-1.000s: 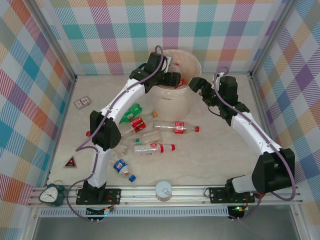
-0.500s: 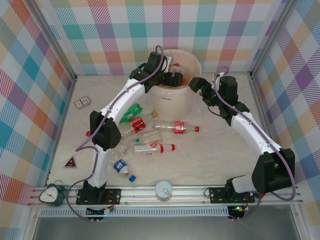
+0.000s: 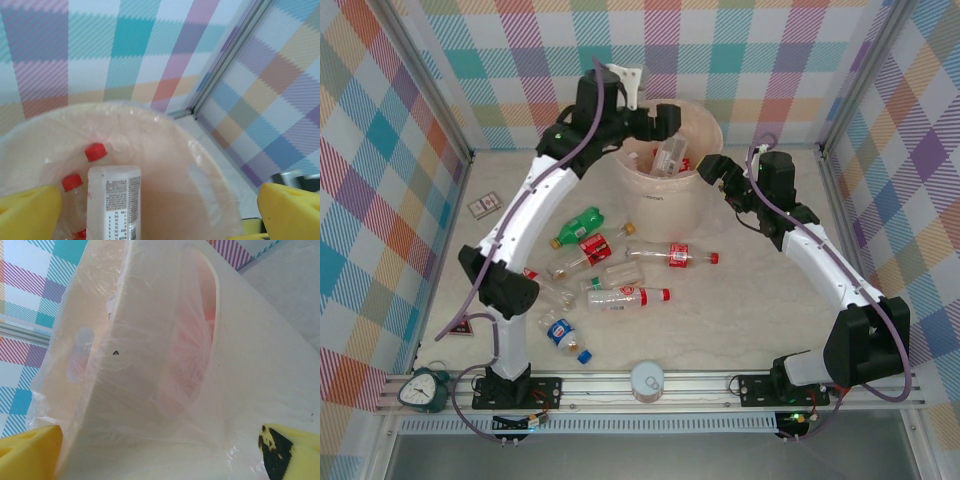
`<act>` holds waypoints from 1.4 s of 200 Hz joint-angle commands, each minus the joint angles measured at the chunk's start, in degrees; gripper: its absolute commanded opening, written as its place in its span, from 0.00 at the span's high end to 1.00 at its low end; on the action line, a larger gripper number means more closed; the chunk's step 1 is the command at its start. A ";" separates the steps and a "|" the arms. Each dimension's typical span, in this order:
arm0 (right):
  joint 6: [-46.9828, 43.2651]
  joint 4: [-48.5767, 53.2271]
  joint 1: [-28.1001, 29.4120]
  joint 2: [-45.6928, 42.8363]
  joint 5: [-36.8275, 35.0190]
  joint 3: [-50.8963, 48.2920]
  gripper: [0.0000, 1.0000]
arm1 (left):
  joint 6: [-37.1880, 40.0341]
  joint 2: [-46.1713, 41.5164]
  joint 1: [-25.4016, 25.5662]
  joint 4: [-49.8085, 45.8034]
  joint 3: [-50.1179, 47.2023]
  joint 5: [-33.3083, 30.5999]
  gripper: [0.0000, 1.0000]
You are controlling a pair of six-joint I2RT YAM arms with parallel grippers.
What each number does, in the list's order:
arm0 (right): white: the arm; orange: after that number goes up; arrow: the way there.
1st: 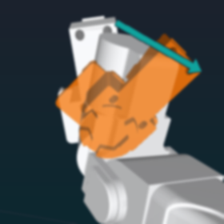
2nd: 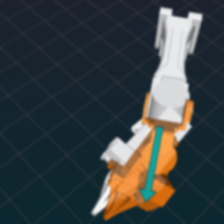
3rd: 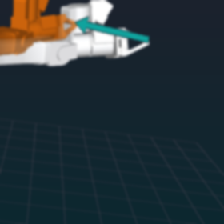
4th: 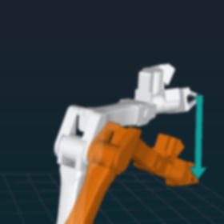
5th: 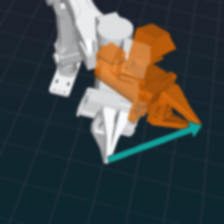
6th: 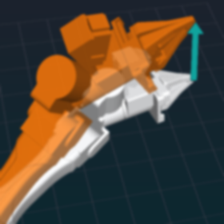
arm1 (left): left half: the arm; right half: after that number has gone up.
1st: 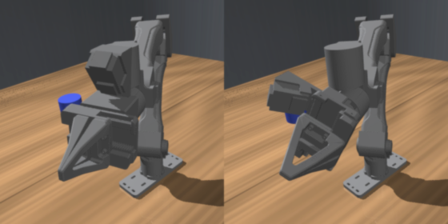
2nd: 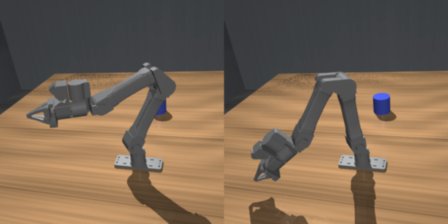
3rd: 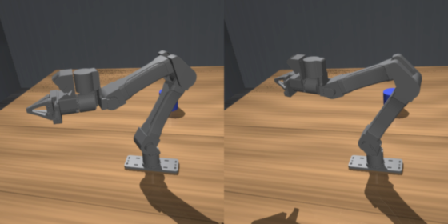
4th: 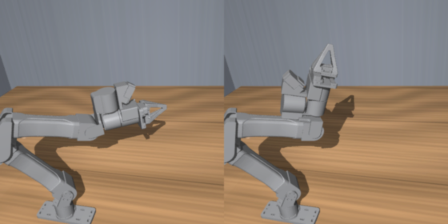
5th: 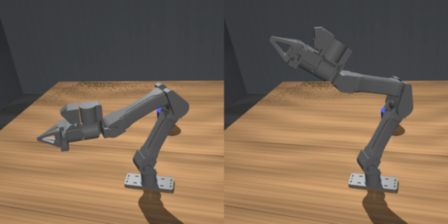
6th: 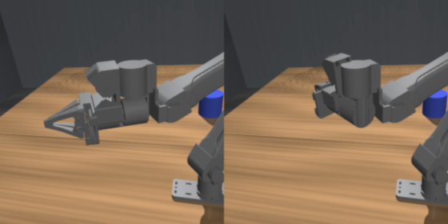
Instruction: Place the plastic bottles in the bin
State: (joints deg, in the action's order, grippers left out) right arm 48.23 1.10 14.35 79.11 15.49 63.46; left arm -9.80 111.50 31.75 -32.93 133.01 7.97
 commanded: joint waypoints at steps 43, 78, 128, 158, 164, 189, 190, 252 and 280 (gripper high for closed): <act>-2.36 1.23 0.58 1.75 -0.02 2.02 0.01 | -1.69 -20.37 -1.74 -10.68 -14.05 -8.73 0.00; -4.54 3.28 0.64 1.33 -0.72 2.95 0.01 | -7.77 -35.26 -3.20 -14.90 -36.64 -10.28 0.00; -5.69 4.53 0.72 -0.18 -1.51 2.76 0.01 | -23.85 -51.22 -4.85 -22.91 -62.49 -9.73 0.04; -6.37 5.25 0.77 -0.10 -2.25 3.01 0.01 | -30.47 -55.46 -4.85 -32.96 -68.71 -14.06 0.06; -6.62 5.49 0.77 -0.05 -2.38 3.07 0.01 | -31.57 -56.22 -4.85 -34.21 -70.05 -14.29 0.06; -6.92 5.95 0.78 -0.27 -3.26 2.90 0.01 | -36.99 -58.25 -4.85 -35.71 -78.03 -12.19 0.09; -6.92 6.03 0.77 -0.27 -3.31 2.90 0.01 | -37.19 -58.42 -4.85 -35.58 -78.45 -11.88 0.09; -7.44 6.42 0.77 -0.19 -2.54 3.16 0.01 | -47.88 -63.57 -4.35 -27.33 -96.17 -8.42 0.14; -7.62 6.55 0.77 -0.19 -2.83 3.07 0.01 | -50.08 -63.53 -3.97 -19.02 -101.26 -2.68 0.14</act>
State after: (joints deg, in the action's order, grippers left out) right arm 42.57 4.40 14.72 79.81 13.52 66.00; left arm -55.42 48.49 27.33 -59.75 35.31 -0.25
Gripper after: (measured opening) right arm 0.990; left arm 0.858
